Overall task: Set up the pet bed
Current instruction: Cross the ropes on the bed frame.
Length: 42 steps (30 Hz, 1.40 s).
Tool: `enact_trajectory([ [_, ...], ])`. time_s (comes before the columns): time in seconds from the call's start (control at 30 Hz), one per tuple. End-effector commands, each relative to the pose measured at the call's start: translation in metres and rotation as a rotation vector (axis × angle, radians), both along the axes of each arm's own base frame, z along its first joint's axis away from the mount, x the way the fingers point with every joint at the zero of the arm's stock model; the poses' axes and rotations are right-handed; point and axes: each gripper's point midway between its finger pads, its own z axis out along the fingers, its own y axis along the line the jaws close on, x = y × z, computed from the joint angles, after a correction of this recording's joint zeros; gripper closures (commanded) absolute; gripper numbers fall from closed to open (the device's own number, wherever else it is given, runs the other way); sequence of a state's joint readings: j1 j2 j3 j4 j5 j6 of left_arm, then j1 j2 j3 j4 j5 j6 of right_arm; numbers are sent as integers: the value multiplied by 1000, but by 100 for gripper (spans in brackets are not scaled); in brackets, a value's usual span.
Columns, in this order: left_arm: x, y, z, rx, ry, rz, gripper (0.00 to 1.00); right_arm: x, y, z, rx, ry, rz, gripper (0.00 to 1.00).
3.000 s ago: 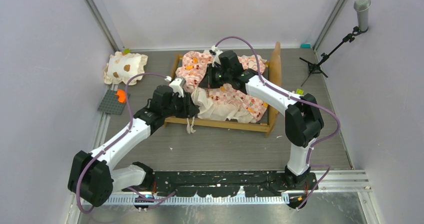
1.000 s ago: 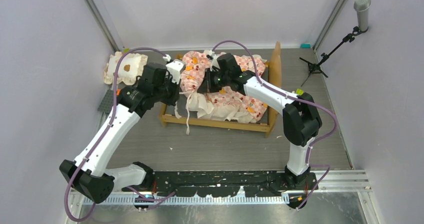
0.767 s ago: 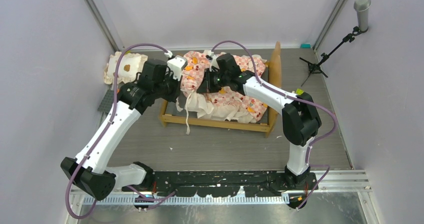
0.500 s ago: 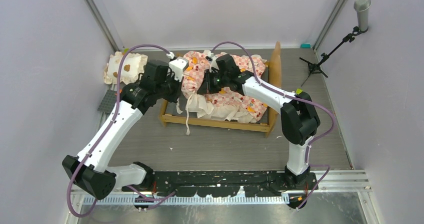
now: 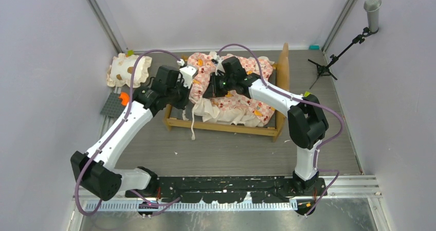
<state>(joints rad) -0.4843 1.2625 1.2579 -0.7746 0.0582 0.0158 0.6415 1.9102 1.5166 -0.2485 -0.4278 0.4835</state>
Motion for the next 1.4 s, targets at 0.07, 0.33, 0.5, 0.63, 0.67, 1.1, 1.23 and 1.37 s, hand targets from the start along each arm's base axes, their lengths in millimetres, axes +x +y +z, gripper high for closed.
enact_trajectory([
  [0.07,7,-3,4,-2,-25,-5,100,5,1,7,1,-24,0,99],
  [0.33,11,-3,-25,4,29,52,100,4,1,6,-1,-22,2,99],
  [0.5,12,-2,-44,3,56,94,100,4,0,5,-4,-20,3,99],
  [0.63,13,4,-55,28,66,132,100,4,0,5,-5,-19,4,99],
  [0.67,15,7,-56,35,61,149,100,3,1,5,-4,-17,5,99],
  [1.1,30,33,-73,93,-20,320,100,1,0,7,-7,-21,11,99],
  [1.23,26,35,-85,116,7,319,97,1,1,5,-10,-17,13,99],
  [1.37,21,35,-93,124,35,307,96,1,0,5,-11,-17,12,99],
])
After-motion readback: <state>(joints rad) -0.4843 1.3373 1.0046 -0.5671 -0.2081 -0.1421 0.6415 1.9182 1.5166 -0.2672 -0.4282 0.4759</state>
